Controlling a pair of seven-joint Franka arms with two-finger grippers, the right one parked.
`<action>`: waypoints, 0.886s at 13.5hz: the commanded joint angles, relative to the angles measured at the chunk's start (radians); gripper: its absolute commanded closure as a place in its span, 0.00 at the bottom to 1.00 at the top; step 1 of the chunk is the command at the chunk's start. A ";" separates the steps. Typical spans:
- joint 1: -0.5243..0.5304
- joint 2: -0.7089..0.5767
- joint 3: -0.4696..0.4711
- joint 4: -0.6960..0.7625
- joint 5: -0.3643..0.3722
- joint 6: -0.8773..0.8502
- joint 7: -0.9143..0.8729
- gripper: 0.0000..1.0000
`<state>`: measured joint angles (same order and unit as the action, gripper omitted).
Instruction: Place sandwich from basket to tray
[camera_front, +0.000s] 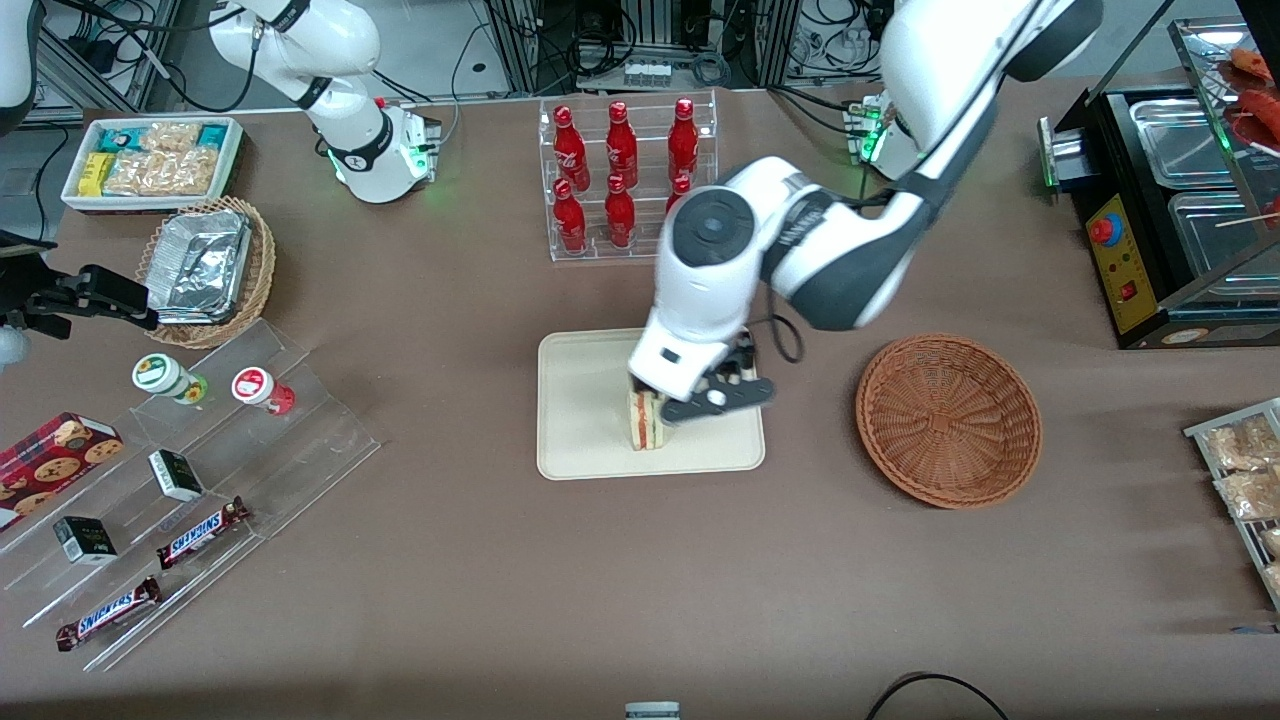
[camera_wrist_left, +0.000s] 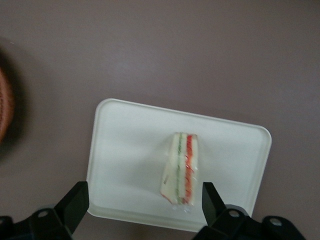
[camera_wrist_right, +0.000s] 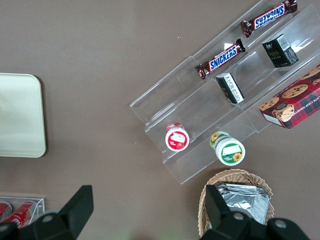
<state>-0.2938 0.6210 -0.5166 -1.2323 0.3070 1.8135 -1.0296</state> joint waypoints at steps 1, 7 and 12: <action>0.080 -0.064 0.000 -0.055 -0.020 -0.020 0.098 0.00; 0.217 -0.116 0.000 -0.064 -0.020 -0.138 0.301 0.00; 0.331 -0.259 0.064 -0.200 -0.090 -0.158 0.541 0.00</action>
<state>0.0102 0.4871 -0.5063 -1.2985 0.2768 1.6498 -0.5831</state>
